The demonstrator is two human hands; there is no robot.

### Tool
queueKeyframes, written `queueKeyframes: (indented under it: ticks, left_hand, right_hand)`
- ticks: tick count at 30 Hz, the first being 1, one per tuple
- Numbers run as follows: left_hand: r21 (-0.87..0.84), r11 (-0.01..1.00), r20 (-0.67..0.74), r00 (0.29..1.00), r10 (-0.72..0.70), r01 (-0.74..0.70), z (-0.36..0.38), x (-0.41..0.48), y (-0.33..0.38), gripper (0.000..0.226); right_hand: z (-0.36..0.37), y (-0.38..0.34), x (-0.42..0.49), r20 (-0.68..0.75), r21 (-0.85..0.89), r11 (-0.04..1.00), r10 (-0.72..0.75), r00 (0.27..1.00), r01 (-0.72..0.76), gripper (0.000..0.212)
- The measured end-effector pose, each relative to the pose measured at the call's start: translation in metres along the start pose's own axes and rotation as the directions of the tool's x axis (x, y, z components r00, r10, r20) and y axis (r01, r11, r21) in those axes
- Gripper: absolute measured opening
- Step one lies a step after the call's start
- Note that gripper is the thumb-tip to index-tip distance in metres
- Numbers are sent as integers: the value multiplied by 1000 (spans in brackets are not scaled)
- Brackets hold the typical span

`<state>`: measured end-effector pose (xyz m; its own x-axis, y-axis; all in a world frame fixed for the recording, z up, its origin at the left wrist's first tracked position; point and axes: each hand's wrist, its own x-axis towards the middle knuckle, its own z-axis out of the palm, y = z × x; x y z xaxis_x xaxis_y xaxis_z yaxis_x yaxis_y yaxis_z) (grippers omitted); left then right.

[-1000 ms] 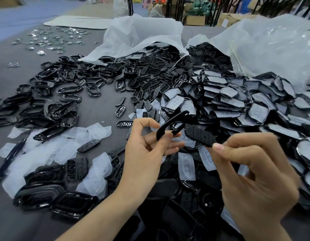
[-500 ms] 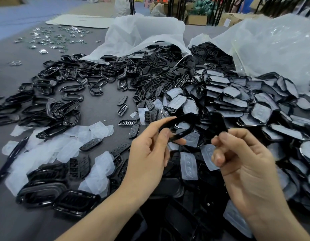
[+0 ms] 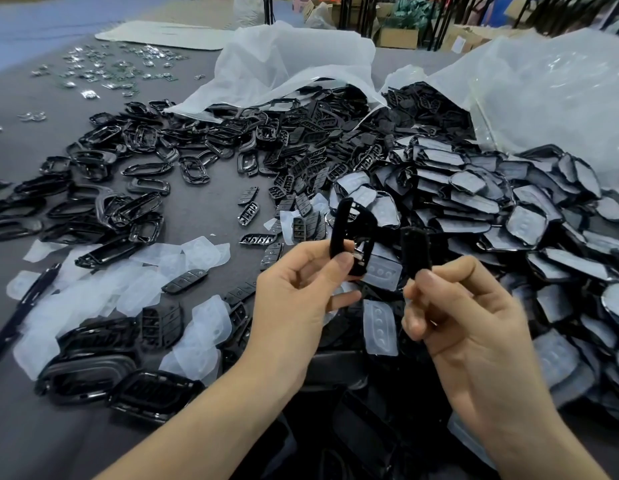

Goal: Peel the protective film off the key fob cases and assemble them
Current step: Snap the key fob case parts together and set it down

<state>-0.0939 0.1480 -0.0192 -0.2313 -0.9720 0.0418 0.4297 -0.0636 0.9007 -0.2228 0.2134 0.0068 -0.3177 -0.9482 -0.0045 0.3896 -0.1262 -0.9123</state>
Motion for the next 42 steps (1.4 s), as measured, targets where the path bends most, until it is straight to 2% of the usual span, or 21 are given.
queueKeyframes:
  ticks: [4,9,13,17,20,22,27,36,40,42]
  left_hand:
    - [4,1000,55,998,-23,23,2,-1,-3,9]
    - [155,986,162,986,35,-61,3,-4,-4,6]
    - [252,961,183,981,67,-113,1,-4,-6,26]
    - [300,948,225,973,41,-110,1,-4,-8,28]
    - [241,968,267,964,2,-69,3,-5,-9,22]
    - [212,976,288,958,-11,-52,3,-6,-8,20]
    - [149,989,303,953,-34,-12,1,-6,-6,8]
    - [171,985,330,942,-65,8,1,-8,-4,18]
    - [155,988,302,951,-60,13,3,-9,-4,9]
    - [145,989,282,957,-65,24,3,-9,-3,12]
  right_hand:
    - [3,4,-2,41,-122,990,-63,997,67,12]
    - [3,8,-1,20,-291,946,-146,989,145,16]
    - [-3,9,2,-8,-401,907,-147,989,131,25]
    - [-6,7,5,-12,-363,932,1,1000,-5,22]
    - [-7,5,5,-4,-280,957,77,997,-75,24]
    - [-7,4,5,-6,-256,963,91,996,-89,29]
    - [-5,1,4,-11,-231,969,91,996,-91,27]
    - [-8,2,6,10,-233,966,119,993,-113,26]
    - [-10,4,7,45,-236,964,141,989,-126,25]
    - [-10,4,7,63,-235,962,157,986,-138,26]
